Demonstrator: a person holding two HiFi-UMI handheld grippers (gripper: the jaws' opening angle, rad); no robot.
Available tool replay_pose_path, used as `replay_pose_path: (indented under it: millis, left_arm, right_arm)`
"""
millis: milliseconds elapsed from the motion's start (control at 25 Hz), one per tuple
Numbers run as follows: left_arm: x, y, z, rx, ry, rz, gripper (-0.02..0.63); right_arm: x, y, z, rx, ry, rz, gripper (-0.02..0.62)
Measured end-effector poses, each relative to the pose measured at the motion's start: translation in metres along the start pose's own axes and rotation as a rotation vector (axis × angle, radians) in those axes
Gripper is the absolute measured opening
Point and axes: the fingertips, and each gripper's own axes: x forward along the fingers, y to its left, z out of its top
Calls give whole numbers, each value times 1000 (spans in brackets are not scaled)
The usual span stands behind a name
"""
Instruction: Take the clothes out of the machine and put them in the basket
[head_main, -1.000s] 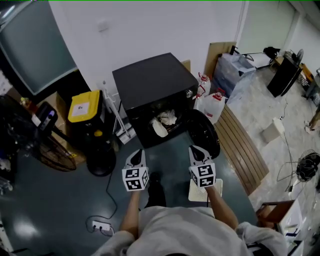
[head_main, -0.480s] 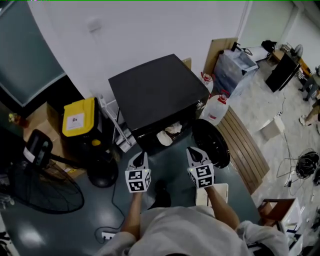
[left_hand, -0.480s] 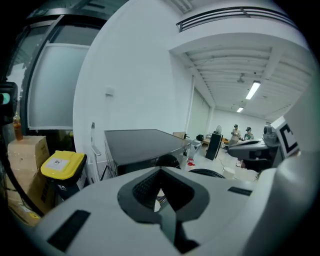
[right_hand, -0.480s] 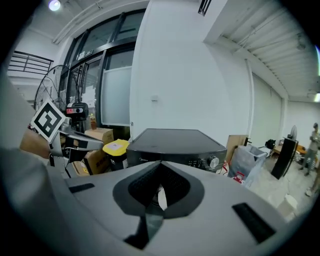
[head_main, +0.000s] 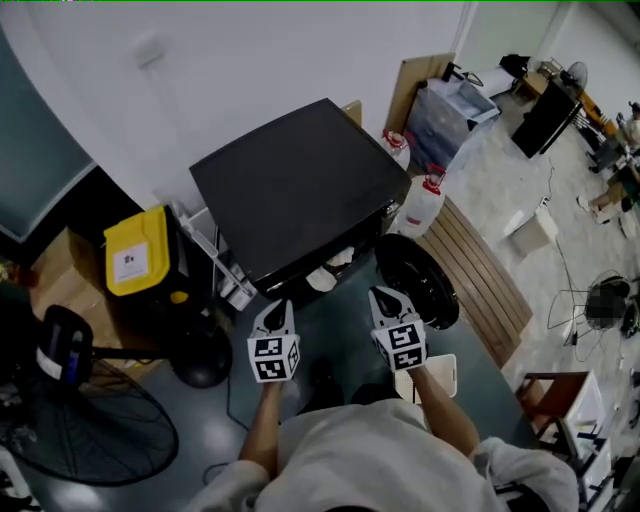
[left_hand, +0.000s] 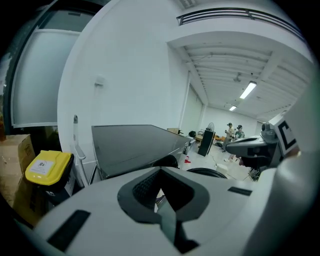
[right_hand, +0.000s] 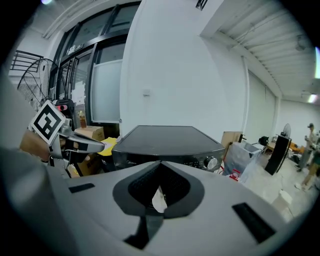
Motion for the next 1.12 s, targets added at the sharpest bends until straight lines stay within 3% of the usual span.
replay_pose_path:
  millis: [280, 520, 680, 1120]
  left_arm:
    - [12, -17, -10, 20, 36, 5, 18]
    - [19, -27, -32, 11, 58, 73, 18]
    - [26, -39, -42, 47, 57, 103, 18]
    - [62, -50, -48, 99, 34, 63, 18]
  right_arm:
    - [9, -11, -7, 16, 6, 30, 23]
    - [20, -23, -18, 18, -12, 87, 23]
    - [25, -38, -28, 28, -50, 69, 23]
    - [41, -51, -68, 49, -21, 53, 23]
